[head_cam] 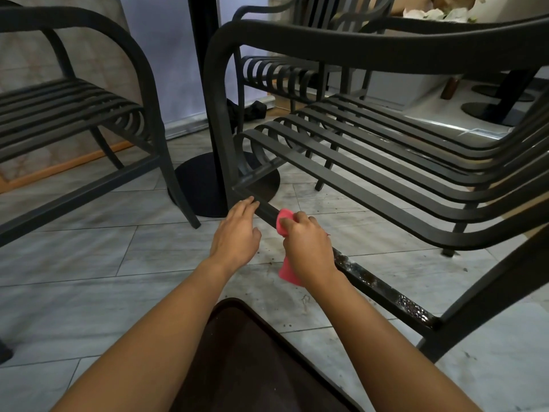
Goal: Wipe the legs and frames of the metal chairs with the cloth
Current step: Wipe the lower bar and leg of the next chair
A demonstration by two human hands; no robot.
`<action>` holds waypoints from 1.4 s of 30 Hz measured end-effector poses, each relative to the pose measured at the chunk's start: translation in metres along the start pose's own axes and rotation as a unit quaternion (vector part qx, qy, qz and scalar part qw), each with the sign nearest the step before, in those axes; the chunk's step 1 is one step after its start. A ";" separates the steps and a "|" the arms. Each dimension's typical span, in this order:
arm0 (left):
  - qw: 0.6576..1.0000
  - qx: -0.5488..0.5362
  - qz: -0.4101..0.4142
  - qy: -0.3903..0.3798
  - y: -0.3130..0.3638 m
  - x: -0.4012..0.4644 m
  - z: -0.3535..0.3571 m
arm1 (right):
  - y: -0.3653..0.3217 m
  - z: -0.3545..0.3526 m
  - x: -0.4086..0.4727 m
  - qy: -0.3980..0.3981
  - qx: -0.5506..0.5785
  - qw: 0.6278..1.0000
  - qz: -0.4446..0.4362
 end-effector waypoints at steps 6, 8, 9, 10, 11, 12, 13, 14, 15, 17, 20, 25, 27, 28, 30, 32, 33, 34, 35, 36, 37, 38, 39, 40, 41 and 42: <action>0.999 0.007 0.039 0.018 0.017 -0.007 -0.012 | 0.012 -0.027 -0.016 0.004 0.104 0.994 0.036; 0.998 0.010 0.059 0.022 0.024 -0.008 -0.012 | 0.015 -0.040 -0.021 0.025 0.117 0.992 0.038; 0.997 0.011 0.066 0.024 0.027 -0.008 -0.012 | 0.017 -0.046 -0.022 0.040 0.123 0.991 0.038; 0.997 0.011 0.072 0.025 0.030 -0.008 -0.012 | 0.018 -0.051 -0.023 0.052 0.126 0.990 0.038; 0.997 0.012 0.078 0.025 0.032 -0.008 -0.011 | 0.017 -0.054 -0.023 0.058 0.123 0.990 0.037; 0.996 0.015 0.082 0.024 0.034 -0.008 -0.010 | 0.015 -0.053 -0.021 0.053 0.116 0.991 0.034; 0.996 0.018 0.084 0.023 0.035 -0.008 -0.009 | 0.012 -0.050 -0.019 0.039 0.106 0.993 0.029; 0.996 0.021 0.084 0.021 0.035 -0.008 -0.007 | 0.008 -0.045 -0.015 0.020 0.094 0.995 0.023; 0.996 0.024 0.081 0.018 0.034 -0.008 -0.006 | 0.004 -0.038 -0.010 -0.002 0.084 0.996 0.018; 0.997 0.030 0.075 0.008 0.033 -0.009 -0.002 | -0.002 -0.024 -0.002 -0.024 0.069 0.997 0.006; 0.997 0.026 0.070 0.000 0.032 -0.010 0.001 | -0.003 -0.006 0.004 -0.031 0.013 0.999 -0.002; 0.997 0.025 0.069 -0.002 0.032 -0.010 0.001 | -0.001 0.006 -0.006 -0.047 -0.027 0.999 0.001; 0.997 0.025 0.066 -0.007 0.031 -0.010 0.003 | 0.000 0.007 -0.009 -0.060 -0.033 0.998 0.001; 0.998 0.025 0.065 -0.009 0.030 -0.010 0.003 | 0.001 0.008 -0.010 -0.067 -0.036 0.997 0.001; 0.998 0.023 0.064 -0.011 0.030 -0.009 0.002 | 0.002 0.010 -0.012 -0.074 -0.049 0.996 0.004; 0.998 0.026 0.061 -0.013 0.030 -0.008 0.002 | 0.003 0.008 -0.014 -0.072 -0.057 0.996 0.007; 0.998 0.026 0.060 -0.014 0.030 -0.008 0.002 | 0.003 0.008 -0.015 -0.069 -0.058 0.996 0.006; 0.998 0.027 0.058 -0.015 0.031 -0.008 0.003 | 0.004 0.007 -0.016 -0.066 -0.058 0.996 0.006; 0.998 0.026 0.057 -0.015 0.031 -0.008 0.003 | 0.005 0.006 -0.018 -0.063 -0.057 0.996 0.005; 0.998 0.025 0.056 -0.015 0.031 -0.008 0.004 | 0.006 0.005 -0.019 -0.058 -0.056 0.997 0.004; 0.998 0.024 0.054 -0.015 0.031 -0.008 0.004 | 0.007 0.005 -0.020 -0.054 -0.055 0.997 0.004; 0.998 0.022 0.053 -0.014 0.031 -0.008 0.004 | 0.007 0.004 -0.021 -0.051 -0.053 0.997 0.004; 0.998 0.020 0.052 -0.014 0.031 -0.008 0.004 | 0.009 0.004 -0.023 -0.049 -0.052 0.997 0.005; 0.998 0.019 0.051 -0.014 0.031 -0.008 0.004 | 0.010 0.003 -0.024 -0.047 -0.052 0.998 0.007; 0.998 0.019 0.050 -0.013 0.031 -0.008 0.004 | 0.011 0.003 -0.025 -0.044 -0.052 0.998 0.008; 0.999 0.019 0.049 -0.013 0.031 -0.009 0.004 | 0.012 0.002 -0.026 -0.042 -0.051 0.998 0.010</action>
Point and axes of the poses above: each hand's wrist, its own x-axis towards the middle knuckle, its own z-axis out of the palm, y = z × x, the point moved 10 cm from there along x, towards the middle knuckle, and after that the axes turned 8 degrees about x, right-handed, at the moved point
